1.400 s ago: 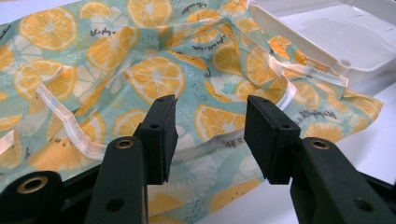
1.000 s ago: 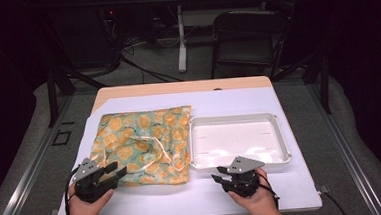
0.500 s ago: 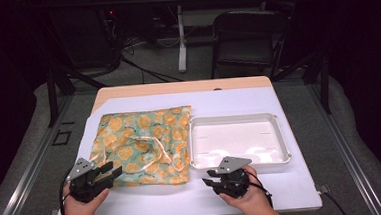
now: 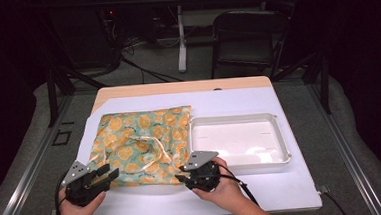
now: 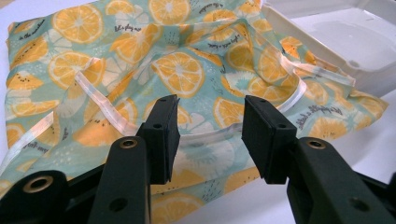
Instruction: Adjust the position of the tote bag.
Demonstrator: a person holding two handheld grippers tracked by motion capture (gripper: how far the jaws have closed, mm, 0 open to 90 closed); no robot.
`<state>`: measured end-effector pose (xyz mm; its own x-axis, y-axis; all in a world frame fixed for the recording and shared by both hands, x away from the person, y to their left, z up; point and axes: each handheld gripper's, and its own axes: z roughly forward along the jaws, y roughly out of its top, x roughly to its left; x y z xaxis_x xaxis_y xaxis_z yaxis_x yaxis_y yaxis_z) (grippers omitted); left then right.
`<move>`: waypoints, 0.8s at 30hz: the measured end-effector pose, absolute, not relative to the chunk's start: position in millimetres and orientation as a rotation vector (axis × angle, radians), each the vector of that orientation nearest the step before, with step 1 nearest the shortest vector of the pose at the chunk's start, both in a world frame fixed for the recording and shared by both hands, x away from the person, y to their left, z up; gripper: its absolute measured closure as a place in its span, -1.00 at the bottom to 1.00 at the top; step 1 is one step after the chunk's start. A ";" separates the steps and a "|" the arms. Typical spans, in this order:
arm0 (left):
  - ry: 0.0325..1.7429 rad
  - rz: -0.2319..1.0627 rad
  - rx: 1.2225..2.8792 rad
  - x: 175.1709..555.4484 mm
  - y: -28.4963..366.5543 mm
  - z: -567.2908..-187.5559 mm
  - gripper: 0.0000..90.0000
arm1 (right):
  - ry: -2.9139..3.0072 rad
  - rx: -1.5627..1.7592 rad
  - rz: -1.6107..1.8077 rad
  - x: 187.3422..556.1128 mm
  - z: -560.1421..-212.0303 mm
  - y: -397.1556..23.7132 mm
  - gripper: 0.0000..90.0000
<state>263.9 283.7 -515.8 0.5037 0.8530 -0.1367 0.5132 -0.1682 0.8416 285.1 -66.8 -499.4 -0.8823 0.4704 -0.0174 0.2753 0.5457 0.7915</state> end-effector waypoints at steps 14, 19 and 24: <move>1.136 0.455 1.832 263.6 280.4 -518.7 0.25 | 2.601 0.530 1.170 290.1 -510.6 -29.0 0.23; 1.135 0.455 1.828 264.1 280.2 -519.3 0.25 | 2.597 0.526 1.134 290.9 -516.8 -21.0 0.13; 1.135 0.456 1.829 263.9 279.4 -519.5 0.24 | 2.616 0.504 1.093 289.8 -523.7 -12.6 0.09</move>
